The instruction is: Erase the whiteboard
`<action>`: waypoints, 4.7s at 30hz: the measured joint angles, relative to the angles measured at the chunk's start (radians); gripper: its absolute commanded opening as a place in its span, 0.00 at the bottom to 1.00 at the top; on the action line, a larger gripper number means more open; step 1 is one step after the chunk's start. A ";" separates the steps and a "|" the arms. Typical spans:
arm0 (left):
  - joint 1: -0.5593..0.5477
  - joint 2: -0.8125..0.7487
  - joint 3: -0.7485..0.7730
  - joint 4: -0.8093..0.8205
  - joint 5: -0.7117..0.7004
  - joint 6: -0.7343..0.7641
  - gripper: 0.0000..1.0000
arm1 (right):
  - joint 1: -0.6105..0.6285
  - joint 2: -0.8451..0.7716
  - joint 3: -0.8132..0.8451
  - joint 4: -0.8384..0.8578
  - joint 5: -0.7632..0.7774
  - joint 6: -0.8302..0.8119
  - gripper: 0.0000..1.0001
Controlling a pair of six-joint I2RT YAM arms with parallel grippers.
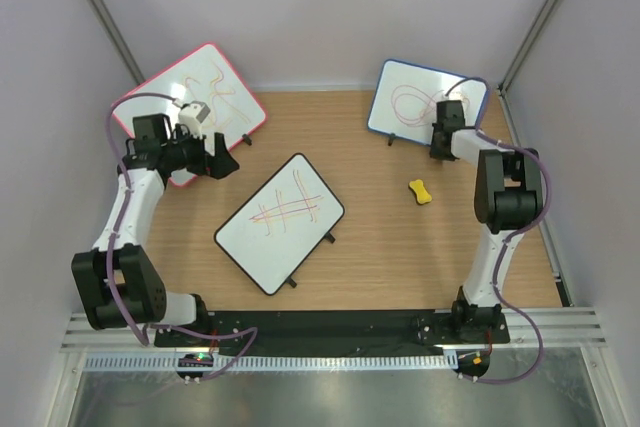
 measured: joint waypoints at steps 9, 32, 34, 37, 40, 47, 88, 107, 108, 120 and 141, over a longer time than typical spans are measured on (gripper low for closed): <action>-0.050 -0.004 0.000 0.000 0.008 0.002 1.00 | 0.183 -0.002 0.001 -0.011 -0.055 -0.107 0.01; -0.286 0.580 0.699 0.124 -0.031 -0.257 0.86 | 0.233 -0.073 -0.107 0.038 -0.231 -0.249 0.01; -0.310 0.660 0.776 0.109 -0.023 -0.263 0.83 | 0.234 -0.072 -0.106 0.038 -0.235 -0.255 0.01; -0.340 0.753 0.869 0.093 0.015 -0.276 0.80 | 0.234 -0.072 -0.105 0.037 -0.237 -0.258 0.01; -0.365 0.796 0.899 0.077 0.029 -0.279 0.75 | 0.234 -0.072 -0.105 0.037 -0.239 -0.259 0.01; -0.398 0.871 0.998 0.034 0.024 -0.255 0.66 | 0.234 -0.072 -0.105 0.037 -0.240 -0.259 0.01; -0.390 0.990 1.110 -0.049 0.174 -0.066 0.00 | 0.238 -0.071 -0.105 0.037 -0.268 -0.241 0.66; -0.380 0.945 1.041 -0.042 0.174 -0.021 0.00 | 0.243 -0.349 -0.231 -0.156 -0.083 -0.043 0.77; -0.380 0.943 1.038 -0.042 0.173 -0.020 0.00 | 0.237 -0.354 -0.240 -0.175 -0.076 -0.037 0.75; -0.380 0.933 1.027 -0.041 0.172 -0.013 0.00 | 0.163 -0.325 -0.279 -0.235 -0.142 -0.029 0.59; -0.385 0.920 1.015 -0.040 0.171 0.002 0.00 | 0.143 -0.251 -0.223 -0.231 -0.196 -0.074 0.53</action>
